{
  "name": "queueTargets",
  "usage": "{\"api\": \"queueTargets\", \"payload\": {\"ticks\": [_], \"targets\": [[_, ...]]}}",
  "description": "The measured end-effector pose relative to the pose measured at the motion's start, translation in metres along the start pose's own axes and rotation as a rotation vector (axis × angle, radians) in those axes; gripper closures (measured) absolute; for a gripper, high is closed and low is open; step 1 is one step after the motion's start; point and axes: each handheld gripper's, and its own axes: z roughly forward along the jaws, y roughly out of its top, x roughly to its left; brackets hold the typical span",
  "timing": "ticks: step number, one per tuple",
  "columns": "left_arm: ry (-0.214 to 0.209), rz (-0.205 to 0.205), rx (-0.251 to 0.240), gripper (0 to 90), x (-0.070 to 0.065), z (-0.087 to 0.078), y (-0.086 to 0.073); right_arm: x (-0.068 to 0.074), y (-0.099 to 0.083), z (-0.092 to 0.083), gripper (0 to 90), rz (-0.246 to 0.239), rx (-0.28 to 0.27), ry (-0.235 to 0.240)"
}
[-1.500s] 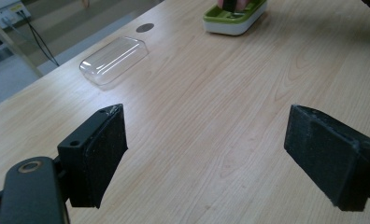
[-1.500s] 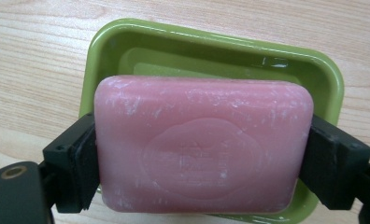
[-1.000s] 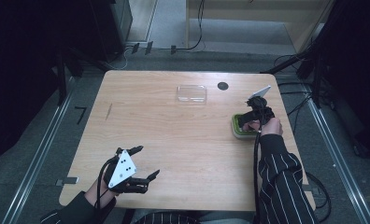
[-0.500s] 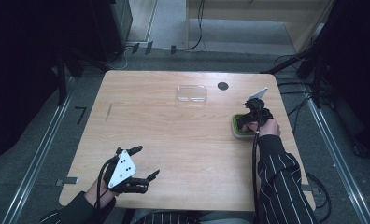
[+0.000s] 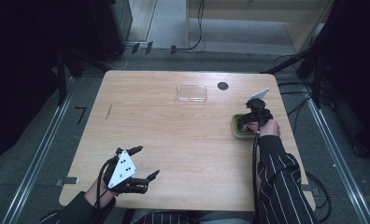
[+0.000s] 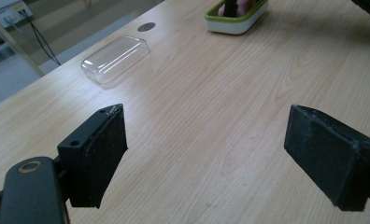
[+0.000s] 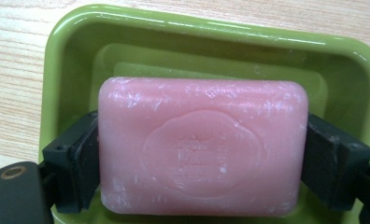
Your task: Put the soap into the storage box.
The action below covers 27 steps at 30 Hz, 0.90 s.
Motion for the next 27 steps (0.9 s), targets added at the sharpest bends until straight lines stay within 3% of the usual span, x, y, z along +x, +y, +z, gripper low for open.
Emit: {"api": "queueTargets", "payload": {"ticks": [9,15,27], "targets": [[-0.001,0.001,0.0,14.0,0.0,0.0,0.0,0.0,0.0,-0.003,13.0,-0.008,-0.006,-0.004],[-0.001,0.004,0.002,14.0,0.0,-0.001,0.0,-0.001,-0.001,-0.013,8.8,-0.017,-0.042,0.008],[0.0,-0.005,-0.005,14.0,0.0,-0.001,0.0,0.008,-0.005,-0.026,2.8,-0.051,-0.041,0.014]]}}
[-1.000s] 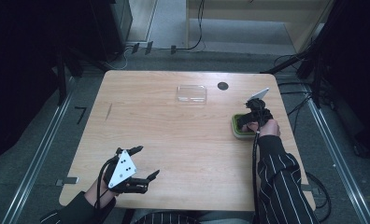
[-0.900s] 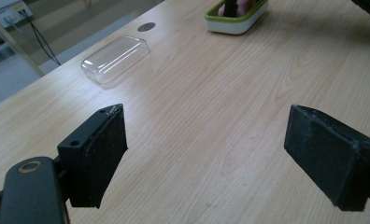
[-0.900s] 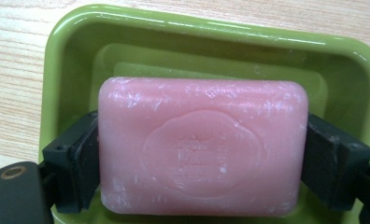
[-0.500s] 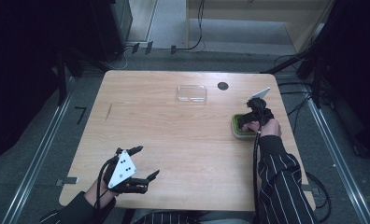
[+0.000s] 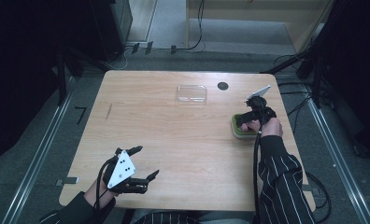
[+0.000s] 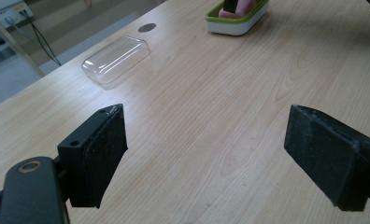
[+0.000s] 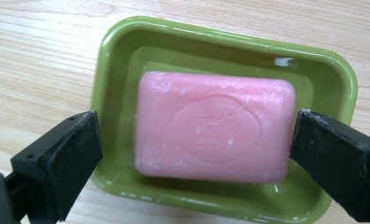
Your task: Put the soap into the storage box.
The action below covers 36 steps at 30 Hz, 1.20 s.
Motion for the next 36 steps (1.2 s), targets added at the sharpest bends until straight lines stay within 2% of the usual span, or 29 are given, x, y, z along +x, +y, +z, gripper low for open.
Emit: {"api": "queueTargets", "payload": {"ticks": [11,21,36], "targets": [[-0.001,-0.001,-0.001,14.0,0.0,0.0,0.0,0.007,-0.01,-0.015,2.8,-0.038,0.012,-0.011],[-0.001,0.001,-0.001,14.0,0.0,0.0,0.0,0.011,-0.028,-0.027,2.8,-0.067,0.039,-0.015],[0.001,-0.001,-0.002,14.0,0.0,0.0,0.0,0.014,-0.052,-0.042,2.9,-0.087,0.046,-0.022]]}}
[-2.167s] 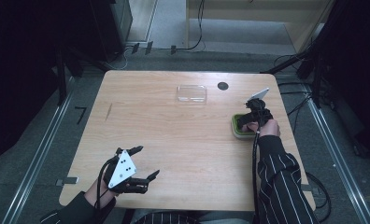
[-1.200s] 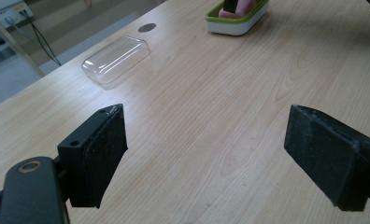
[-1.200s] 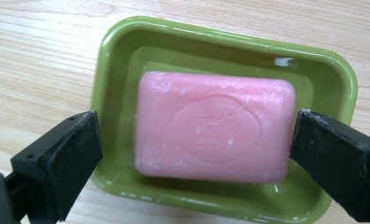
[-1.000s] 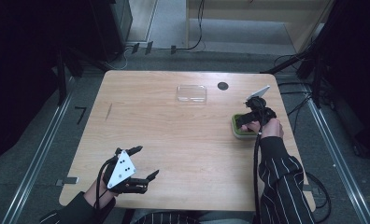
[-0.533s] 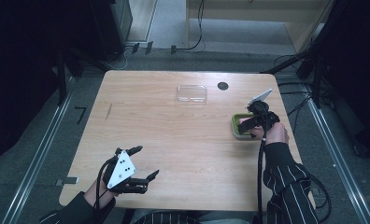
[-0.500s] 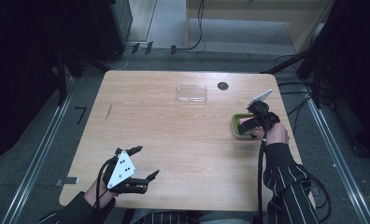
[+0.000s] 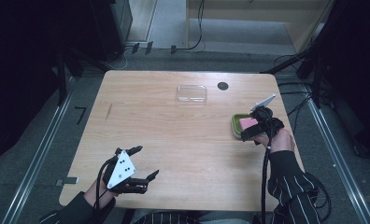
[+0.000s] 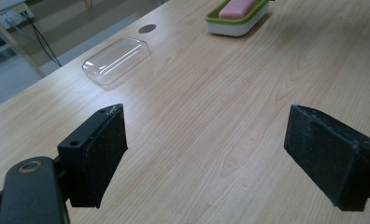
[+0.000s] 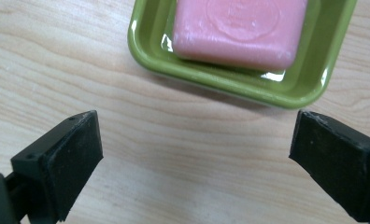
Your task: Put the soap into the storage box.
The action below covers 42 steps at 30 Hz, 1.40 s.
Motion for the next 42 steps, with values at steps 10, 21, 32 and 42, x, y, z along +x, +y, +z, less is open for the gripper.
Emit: {"api": "queueTargets", "payload": {"ticks": [10,21,32,42], "targets": [[-0.001,0.005,0.002,14.0,0.0,0.0,0.0,0.006,-0.022,-0.003,3.2,-0.023,0.015,-0.014],[0.0,0.005,0.0,14.0,0.0,0.0,0.0,0.017,-0.048,-0.004,3.4,-0.06,0.04,-0.028],[-0.001,0.008,0.003,14.0,0.0,0.0,0.0,0.023,-0.081,0.0,5.1,-0.085,0.073,-0.036],[0.0,0.009,0.004,14.0,0.0,0.0,0.001,0.025,-0.111,0.012,6.2,-0.119,0.13,-0.042]]}}
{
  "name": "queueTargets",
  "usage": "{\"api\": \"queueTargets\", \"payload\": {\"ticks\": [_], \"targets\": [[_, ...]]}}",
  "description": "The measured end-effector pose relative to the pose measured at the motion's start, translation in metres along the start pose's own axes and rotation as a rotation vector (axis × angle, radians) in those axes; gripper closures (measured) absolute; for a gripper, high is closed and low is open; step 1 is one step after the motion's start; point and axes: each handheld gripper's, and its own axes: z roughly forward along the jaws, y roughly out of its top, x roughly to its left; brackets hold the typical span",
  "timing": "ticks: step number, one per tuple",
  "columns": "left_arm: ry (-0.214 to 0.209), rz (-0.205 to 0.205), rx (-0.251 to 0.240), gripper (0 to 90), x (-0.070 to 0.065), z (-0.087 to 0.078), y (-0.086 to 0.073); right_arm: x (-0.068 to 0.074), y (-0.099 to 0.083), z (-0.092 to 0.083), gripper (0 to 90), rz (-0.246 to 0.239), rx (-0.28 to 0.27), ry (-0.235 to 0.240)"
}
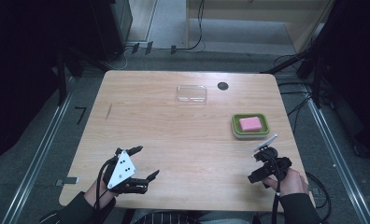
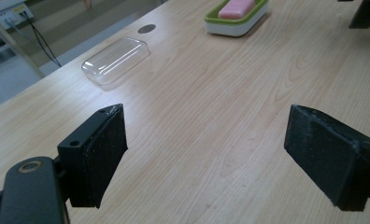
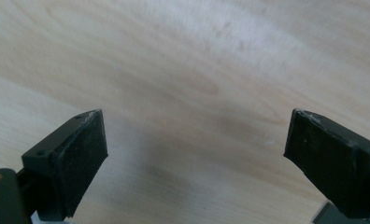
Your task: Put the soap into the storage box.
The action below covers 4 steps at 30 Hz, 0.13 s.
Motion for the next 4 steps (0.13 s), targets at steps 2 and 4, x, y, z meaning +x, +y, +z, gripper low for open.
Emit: {"api": "queueTargets", "payload": {"ticks": [2,4], "targets": [[-0.001,-0.001,-0.001,14.0,-0.0004,0.0004,0.0002,0.001,-0.0049,0.0017,6.2,0.007,0.002,-0.002],[-0.002,-0.001,-0.003,14.0,-0.0006,0.0007,0.0005,0.0014,-0.0092,0.0028,7.9,-0.002,-0.006,-0.004]]}}
